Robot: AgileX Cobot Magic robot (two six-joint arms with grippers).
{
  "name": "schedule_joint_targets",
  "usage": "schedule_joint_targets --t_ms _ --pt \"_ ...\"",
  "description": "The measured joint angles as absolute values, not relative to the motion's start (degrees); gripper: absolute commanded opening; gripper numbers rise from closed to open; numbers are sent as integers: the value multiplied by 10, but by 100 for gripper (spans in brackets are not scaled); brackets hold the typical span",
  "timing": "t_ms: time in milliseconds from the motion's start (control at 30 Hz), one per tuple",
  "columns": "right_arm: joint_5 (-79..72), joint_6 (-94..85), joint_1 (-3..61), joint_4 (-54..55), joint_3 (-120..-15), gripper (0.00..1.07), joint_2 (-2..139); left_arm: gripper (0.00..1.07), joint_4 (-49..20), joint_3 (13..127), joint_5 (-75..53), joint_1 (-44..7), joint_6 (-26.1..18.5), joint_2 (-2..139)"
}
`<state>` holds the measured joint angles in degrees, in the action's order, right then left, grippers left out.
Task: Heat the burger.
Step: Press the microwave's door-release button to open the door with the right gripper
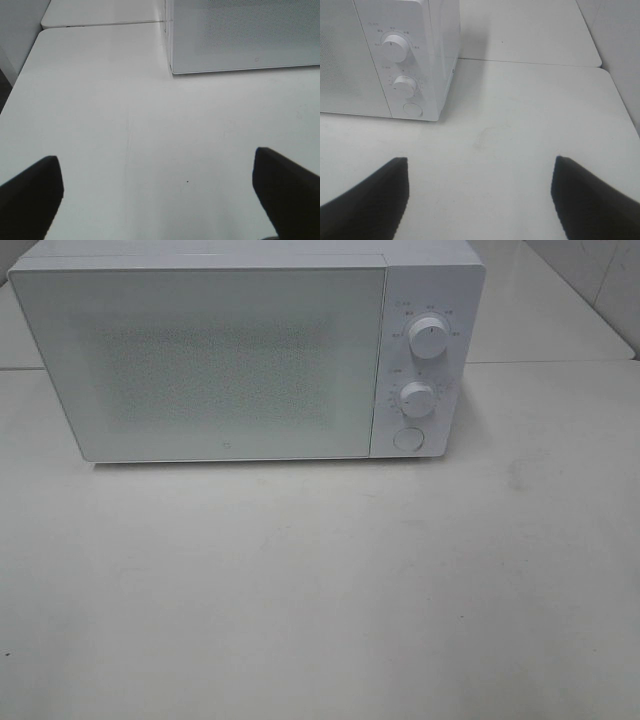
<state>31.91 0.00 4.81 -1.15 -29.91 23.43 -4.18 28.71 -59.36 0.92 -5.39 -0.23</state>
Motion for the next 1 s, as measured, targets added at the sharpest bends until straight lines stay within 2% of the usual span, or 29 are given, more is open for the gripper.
schedule_joint_targets --t_ms 367,767,1000 --pt "164 0 48 -11 -299 76 409 98 -42 287 -594 9 -54 -2" --pt "36 0 48 -11 -296 76 531 98 -42 287 -594 9 -54 -2" --pt "-211 -21 48 0 -233 76 608 98 -42 287 -594 9 -54 -2"
